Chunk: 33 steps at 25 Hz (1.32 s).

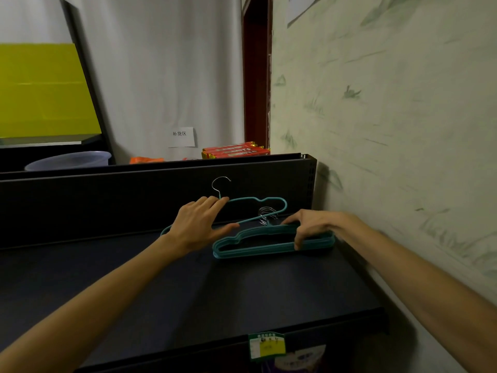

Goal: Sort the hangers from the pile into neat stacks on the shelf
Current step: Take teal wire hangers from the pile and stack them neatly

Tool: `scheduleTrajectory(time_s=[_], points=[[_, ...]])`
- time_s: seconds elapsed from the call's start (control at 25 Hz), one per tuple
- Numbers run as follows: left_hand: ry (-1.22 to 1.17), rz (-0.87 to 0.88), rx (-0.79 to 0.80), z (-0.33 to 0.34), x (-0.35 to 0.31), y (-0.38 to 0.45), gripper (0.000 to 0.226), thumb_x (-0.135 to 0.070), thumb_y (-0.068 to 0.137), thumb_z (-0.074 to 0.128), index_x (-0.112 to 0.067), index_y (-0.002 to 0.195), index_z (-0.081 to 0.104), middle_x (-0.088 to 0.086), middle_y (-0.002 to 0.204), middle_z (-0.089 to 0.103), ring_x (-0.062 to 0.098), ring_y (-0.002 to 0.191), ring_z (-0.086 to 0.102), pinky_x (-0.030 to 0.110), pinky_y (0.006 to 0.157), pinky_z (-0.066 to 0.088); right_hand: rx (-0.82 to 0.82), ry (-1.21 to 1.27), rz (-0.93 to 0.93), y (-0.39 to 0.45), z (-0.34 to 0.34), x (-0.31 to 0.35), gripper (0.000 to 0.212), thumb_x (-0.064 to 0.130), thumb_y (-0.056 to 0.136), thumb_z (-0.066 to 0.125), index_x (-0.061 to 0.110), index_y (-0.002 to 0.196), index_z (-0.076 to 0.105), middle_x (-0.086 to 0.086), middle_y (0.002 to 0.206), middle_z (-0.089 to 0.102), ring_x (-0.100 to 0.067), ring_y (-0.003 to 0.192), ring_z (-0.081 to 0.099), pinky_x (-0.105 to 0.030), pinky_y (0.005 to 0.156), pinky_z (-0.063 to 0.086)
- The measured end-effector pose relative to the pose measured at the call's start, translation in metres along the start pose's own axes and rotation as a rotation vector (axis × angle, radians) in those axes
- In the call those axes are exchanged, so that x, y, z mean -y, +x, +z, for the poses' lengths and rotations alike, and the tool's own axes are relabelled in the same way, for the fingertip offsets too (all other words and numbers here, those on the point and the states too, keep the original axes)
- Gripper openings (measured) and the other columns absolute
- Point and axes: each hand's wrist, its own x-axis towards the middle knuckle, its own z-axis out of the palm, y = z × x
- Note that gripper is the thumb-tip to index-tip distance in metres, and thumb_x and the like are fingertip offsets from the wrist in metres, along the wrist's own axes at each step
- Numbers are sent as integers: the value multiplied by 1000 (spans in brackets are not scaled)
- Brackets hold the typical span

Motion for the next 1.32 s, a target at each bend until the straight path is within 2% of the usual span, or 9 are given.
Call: scheduleTrajectory(time_s=[0.2, 0.4, 0.52, 0.64, 0.72, 0.8, 1.0, 1.16, 1.32], points=[[-6, 5, 28, 3, -7, 4, 92, -84, 90, 23, -16, 146, 51, -1, 121, 67, 16, 98, 65, 29, 71, 53, -12, 26, -6, 1, 2, -5, 83, 25, 75, 82, 25, 148, 43, 6, 124, 52, -14, 115, 51, -28, 97, 42], [-35, 15, 63, 8, -22, 10, 92, -85, 90, 23, -18, 148, 49, -3, 121, 66, 14, 100, 63, 28, 72, 52, -56, 75, -35, -3, 4, -14, 93, 28, 69, 88, 21, 149, 40, 2, 138, 54, -17, 124, 53, -35, 109, 44], [-54, 38, 84, 12, -31, 13, 90, -84, 91, 24, -18, 149, 47, -3, 123, 65, 14, 102, 63, 28, 75, 52, -47, 85, -46, -7, 4, -16, 93, 37, 63, 90, 28, 145, 47, 5, 138, 56, -17, 128, 52, -37, 113, 40], [-71, 18, 102, 13, -35, 16, 91, -85, 90, 23, -20, 149, 47, -4, 125, 64, 13, 104, 63, 26, 74, 51, -19, 67, -35, -5, 1, -15, 105, 53, 48, 88, 37, 143, 46, 5, 143, 49, -19, 132, 46, -42, 115, 38], [-86, 5, 102, 14, -37, 17, 91, -85, 90, 23, -19, 148, 48, -3, 125, 65, 13, 104, 63, 26, 73, 50, 10, 70, -30, -7, -2, -13, 99, 45, 56, 90, 34, 144, 46, 5, 142, 50, -20, 133, 47, -42, 115, 39], [-94, 9, 116, 14, -40, 17, 92, -85, 90, 21, -19, 148, 48, -3, 125, 65, 14, 105, 63, 27, 74, 50, 15, 139, -26, -12, -4, -17, 96, 33, 64, 92, 27, 146, 42, 4, 141, 53, -21, 132, 49, -39, 115, 38], [-146, 96, 194, 17, -66, 25, 91, -85, 89, 25, -20, 150, 44, -1, 127, 62, 16, 111, 60, 30, 89, 49, -153, 301, -18, -34, -4, -41, 121, 37, 63, 92, 23, 158, 19, 0, 152, 40, -24, 136, 44, -39, 116, 35], [-135, 158, 235, 22, -99, 37, 89, -82, 90, 29, -20, 153, 38, 2, 137, 58, 17, 118, 57, 33, 96, 46, -179, 183, -52, -41, 4, -45, 90, 30, 72, 89, 18, 148, 42, 6, 136, 51, -13, 124, 49, -27, 105, 41], [-136, 127, 324, 29, -116, 45, 88, -81, 91, 31, -20, 155, 35, 3, 143, 55, 20, 124, 54, 36, 100, 44, -193, 127, -46, -32, 4, -49, 65, 28, 73, 88, 20, 132, 61, 5, 123, 65, -15, 116, 61, -34, 104, 48]])
